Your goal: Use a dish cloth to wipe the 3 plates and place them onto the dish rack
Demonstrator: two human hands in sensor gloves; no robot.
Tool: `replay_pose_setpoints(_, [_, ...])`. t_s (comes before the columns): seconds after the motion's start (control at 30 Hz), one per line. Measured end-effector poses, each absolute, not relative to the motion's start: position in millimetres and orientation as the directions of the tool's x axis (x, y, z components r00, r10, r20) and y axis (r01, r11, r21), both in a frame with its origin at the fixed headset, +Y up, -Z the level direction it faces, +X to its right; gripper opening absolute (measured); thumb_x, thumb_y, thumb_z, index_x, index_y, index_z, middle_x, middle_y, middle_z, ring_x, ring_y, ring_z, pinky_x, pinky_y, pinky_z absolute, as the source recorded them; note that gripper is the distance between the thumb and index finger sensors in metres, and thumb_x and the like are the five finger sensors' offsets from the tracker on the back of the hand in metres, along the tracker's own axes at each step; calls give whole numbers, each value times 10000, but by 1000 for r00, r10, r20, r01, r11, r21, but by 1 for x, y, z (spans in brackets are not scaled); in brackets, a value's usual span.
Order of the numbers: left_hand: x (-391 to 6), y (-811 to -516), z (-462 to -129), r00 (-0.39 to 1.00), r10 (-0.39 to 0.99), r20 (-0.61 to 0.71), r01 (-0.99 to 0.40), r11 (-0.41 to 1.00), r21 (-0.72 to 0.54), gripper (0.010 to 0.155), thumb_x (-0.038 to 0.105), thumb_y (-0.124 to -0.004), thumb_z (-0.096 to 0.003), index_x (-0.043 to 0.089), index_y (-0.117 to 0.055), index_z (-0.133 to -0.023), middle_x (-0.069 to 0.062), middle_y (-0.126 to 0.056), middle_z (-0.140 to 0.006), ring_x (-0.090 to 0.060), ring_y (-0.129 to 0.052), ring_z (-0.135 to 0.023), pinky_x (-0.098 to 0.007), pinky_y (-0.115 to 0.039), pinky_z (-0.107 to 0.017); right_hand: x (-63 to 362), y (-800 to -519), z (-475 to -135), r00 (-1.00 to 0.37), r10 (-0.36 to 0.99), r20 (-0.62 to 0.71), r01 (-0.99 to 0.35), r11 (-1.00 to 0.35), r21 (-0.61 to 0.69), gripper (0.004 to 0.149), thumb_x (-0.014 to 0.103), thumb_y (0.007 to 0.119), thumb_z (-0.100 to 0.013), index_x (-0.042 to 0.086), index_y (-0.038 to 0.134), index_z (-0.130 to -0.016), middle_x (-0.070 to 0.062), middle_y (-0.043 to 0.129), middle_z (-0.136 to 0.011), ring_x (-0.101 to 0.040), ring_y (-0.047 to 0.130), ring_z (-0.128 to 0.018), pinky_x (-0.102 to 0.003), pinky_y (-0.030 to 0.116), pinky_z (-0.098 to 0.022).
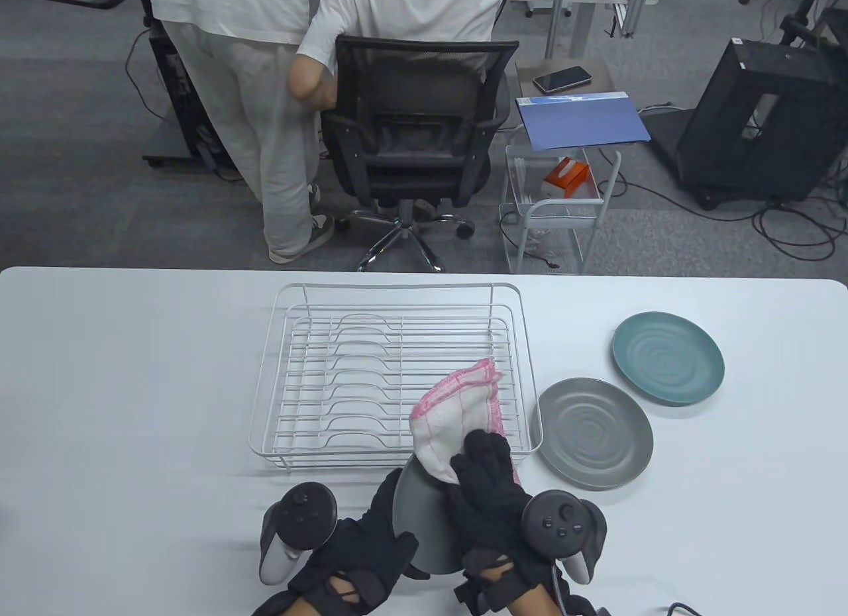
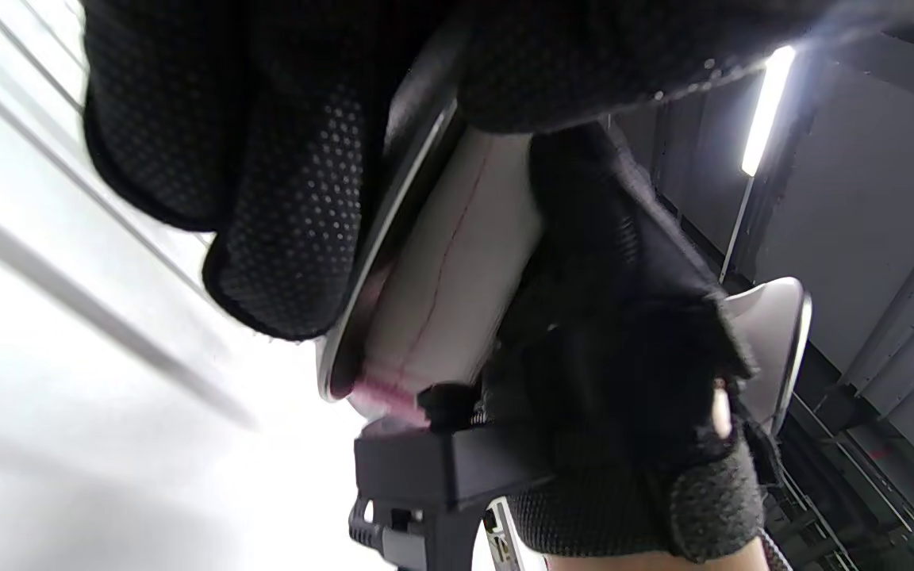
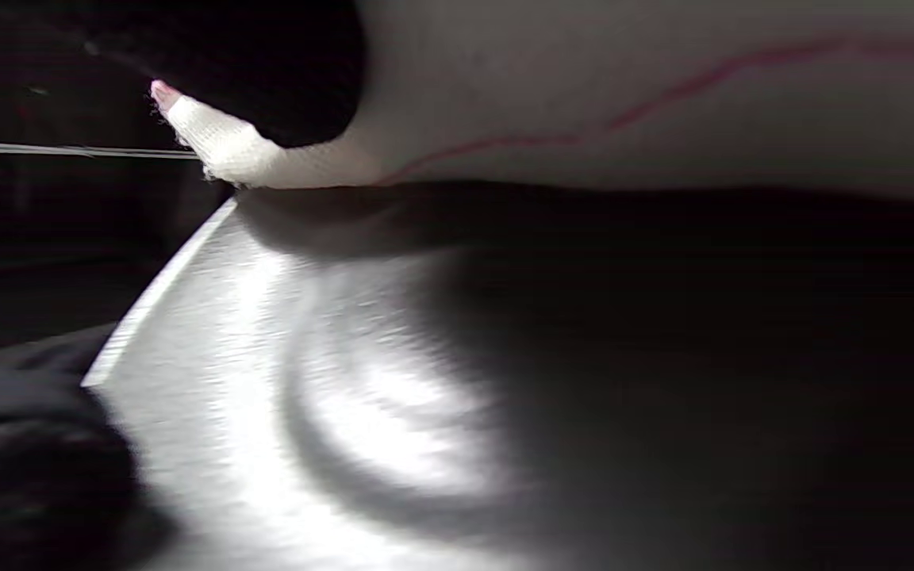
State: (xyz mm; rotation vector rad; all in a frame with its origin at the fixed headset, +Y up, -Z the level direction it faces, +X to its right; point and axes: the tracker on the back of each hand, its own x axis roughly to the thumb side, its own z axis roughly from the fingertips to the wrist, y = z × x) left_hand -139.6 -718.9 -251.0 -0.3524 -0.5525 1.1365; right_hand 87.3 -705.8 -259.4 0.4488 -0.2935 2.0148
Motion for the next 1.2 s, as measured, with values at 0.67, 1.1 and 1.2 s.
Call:
replay_pose_setpoints(0.67, [-159, -718, -252, 318, 916, 244, -831, 393, -394, 767, 215, -734, -533, 179, -188, -1070, -206, -601, -1091, -430, -1093, -611, -581, -822, -531, 60, -727, -255, -60, 912, 407, -838, -268, 476, 510, 363, 727, -479, 24, 698, -859, -113, 453, -1027, -329, 306, -928, -534, 365, -650])
replay_pose_setpoints(1.1, [-188, -703, -251, 332, 891, 311, -875, 414, -253, 735, 220, -750, -531, 187, -261, -1079, -219, -652, -1066, -444, -1099, -583, -590, -824, -514, 69, -734, -259, -446, 808, 384, -709, -581, 399, 495, 354, 741, -484, 15, 731, -844, -113, 476, -1018, -334, 324, -923, -555, 350, -638])
replay_pose_setpoints(1.2, [-185, -702, -251, 343, 880, 327, -852, 439, -285, 738, 226, -755, -531, 177, -262, -1079, -232, -655, -1059, -443, -1104, -570, -588, -830, -506, 75, -733, -258, -520, 772, 364, -725, -625, 290, 498, 355, 743, -480, 13, 732, -842, -116, 475, -1013, -335, 322, -917, -556, 354, -635])
